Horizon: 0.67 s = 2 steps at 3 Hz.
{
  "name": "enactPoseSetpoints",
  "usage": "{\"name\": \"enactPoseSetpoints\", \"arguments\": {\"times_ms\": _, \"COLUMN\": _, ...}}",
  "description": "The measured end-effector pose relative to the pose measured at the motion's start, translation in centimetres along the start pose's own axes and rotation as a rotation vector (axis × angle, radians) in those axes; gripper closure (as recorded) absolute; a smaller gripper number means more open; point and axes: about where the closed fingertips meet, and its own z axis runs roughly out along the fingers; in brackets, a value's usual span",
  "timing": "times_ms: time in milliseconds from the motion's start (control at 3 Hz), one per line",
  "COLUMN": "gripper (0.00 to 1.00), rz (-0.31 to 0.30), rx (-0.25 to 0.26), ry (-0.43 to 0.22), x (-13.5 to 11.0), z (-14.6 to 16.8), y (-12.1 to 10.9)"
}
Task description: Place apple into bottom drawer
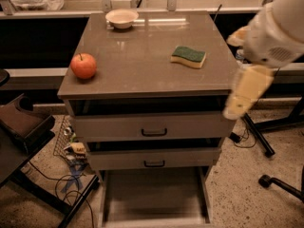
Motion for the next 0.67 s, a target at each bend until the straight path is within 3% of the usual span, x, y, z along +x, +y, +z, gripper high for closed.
{"name": "enactPoseSetpoints", "arguments": {"times_ms": 667, "gripper": 0.00, "rz": -0.012, "rx": 0.050, "ry": -0.424, "x": -11.4, "z": 7.2, "y": -5.3}}
